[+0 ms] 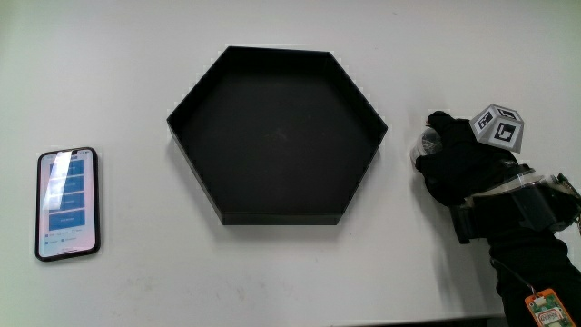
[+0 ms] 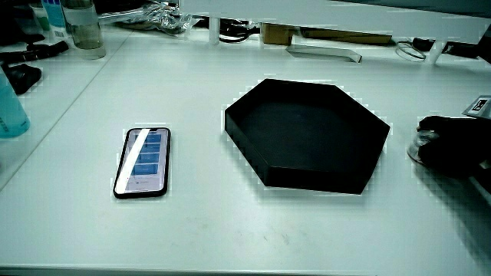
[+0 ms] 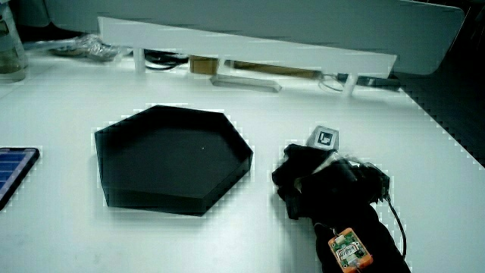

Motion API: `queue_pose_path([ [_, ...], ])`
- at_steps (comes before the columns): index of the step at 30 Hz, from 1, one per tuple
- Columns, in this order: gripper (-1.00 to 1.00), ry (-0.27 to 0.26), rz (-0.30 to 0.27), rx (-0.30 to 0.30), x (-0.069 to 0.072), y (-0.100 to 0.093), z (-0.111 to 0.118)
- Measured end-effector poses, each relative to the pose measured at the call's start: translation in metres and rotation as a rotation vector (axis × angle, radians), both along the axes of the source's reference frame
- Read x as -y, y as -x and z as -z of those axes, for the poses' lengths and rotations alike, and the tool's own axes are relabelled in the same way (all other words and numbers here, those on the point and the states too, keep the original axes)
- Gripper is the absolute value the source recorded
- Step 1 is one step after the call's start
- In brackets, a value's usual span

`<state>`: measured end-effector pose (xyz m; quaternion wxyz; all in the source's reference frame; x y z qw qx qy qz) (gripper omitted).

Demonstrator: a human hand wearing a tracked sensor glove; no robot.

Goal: Place paper clip on desk

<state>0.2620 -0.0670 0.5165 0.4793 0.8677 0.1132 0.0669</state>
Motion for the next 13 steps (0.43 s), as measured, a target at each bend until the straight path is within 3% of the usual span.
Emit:
queue_pose_path([
  [3, -0.75, 0.022, 0.010, 0.062, -0.002, -0.005, -0.003],
  [5, -0.92, 0.015, 0.019, 0.025, -0.003, -0.009, 0.000],
  [6, -1.00, -0.011, 0.042, 0.025, -0.003, -0.011, 0.001],
  [7, -1.00, -0.035, 0.022, 0.064, -0.003, -0.012, 0.007],
  [8, -1.00, -0.073, -0.011, 0.032, -0.003, -0.014, 0.011],
  [9, -1.00, -0.136, 0.008, 0.012, -0.002, -0.014, 0.016],
  [13, -1.00, -0.306, -0.054, 0.019, 0.002, -0.020, 0.042],
])
